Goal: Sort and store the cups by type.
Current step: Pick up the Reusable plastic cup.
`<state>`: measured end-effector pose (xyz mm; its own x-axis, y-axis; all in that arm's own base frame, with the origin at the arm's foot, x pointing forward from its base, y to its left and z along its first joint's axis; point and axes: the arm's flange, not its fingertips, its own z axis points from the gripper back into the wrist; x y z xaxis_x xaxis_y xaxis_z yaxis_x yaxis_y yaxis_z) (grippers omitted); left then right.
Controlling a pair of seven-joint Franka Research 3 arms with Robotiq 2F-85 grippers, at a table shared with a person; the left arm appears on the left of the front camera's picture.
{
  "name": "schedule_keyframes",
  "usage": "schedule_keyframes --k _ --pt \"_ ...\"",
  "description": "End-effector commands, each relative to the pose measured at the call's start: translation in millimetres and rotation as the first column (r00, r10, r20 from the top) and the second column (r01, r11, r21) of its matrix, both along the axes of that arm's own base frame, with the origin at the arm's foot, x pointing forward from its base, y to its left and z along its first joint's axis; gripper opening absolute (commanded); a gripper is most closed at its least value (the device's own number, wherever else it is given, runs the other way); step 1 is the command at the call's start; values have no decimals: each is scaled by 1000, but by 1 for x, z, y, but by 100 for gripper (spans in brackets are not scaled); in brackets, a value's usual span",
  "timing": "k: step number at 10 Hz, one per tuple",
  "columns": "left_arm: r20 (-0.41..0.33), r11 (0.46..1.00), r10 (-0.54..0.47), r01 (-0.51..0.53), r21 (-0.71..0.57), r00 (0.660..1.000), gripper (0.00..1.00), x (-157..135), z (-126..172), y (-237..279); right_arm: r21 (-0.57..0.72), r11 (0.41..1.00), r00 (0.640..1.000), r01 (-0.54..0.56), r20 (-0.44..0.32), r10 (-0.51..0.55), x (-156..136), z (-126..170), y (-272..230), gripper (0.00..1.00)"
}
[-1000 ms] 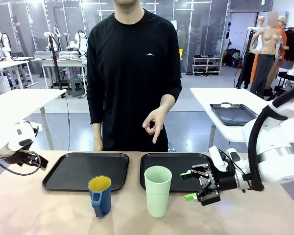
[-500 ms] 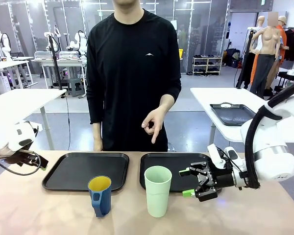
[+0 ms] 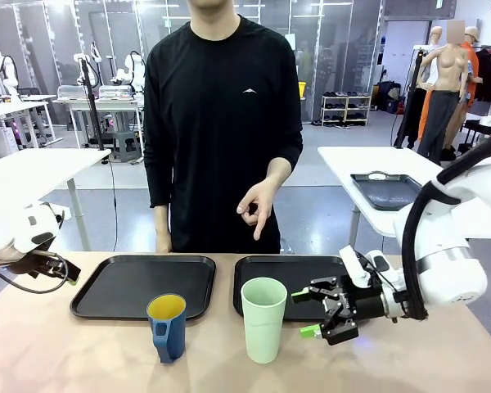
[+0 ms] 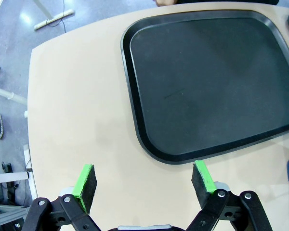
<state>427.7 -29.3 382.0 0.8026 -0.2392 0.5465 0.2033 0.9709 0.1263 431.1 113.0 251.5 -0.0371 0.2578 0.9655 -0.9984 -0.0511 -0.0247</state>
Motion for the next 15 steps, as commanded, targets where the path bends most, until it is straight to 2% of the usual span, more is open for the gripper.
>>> schedule_keyframes --k 1,7,15 --pt "1 1000 1 -1 -1 1000 100 0 0 1 26 998 997 -61 -46 62 10 -9 10 100" --pt "1 1000 1 -1 -1 1000 100 0 0 1 96 992 993 -87 -65 93 14 -30 40 100" --pt "1 1000 1 -1 -1 1000 100 0 0 1 167 981 991 -102 -65 114 21 -36 79 100"
